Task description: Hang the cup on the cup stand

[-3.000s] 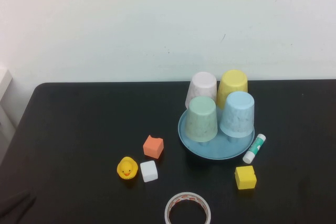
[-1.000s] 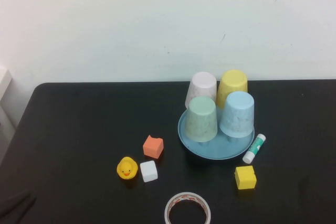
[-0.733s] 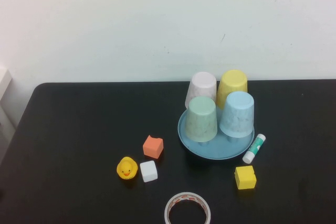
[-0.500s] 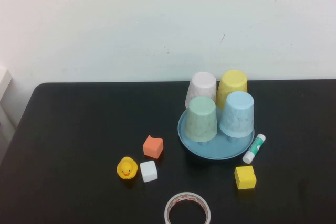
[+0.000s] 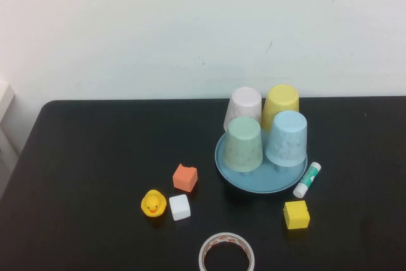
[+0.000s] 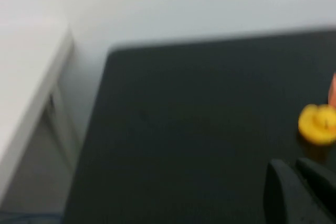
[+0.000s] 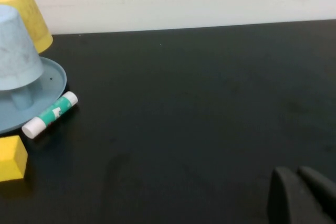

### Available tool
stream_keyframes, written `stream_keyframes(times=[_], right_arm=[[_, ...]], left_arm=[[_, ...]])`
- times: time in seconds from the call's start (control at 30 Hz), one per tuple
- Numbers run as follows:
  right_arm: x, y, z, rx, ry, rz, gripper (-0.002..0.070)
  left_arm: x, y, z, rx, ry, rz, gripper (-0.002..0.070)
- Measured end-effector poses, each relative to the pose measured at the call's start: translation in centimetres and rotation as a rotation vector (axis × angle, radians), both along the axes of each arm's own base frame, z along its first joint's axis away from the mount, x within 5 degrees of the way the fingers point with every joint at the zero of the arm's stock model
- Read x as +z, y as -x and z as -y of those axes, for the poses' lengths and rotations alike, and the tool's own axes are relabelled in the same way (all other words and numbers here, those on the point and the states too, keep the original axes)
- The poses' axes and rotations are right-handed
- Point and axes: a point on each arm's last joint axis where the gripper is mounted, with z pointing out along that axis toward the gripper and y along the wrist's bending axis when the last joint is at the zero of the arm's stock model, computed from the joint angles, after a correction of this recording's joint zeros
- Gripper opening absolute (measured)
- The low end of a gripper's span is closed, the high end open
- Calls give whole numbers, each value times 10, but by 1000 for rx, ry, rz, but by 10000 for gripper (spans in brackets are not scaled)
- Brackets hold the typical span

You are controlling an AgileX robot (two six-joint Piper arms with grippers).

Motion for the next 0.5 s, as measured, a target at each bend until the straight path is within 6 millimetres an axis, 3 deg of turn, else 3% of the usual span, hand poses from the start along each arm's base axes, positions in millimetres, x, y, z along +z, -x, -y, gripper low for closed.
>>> stream_keyframes(times=[0.5], right_arm=[[0,0,0,0,0,0,-1]], left_arm=[[-5,1,-5,108,58,-65,-1]])
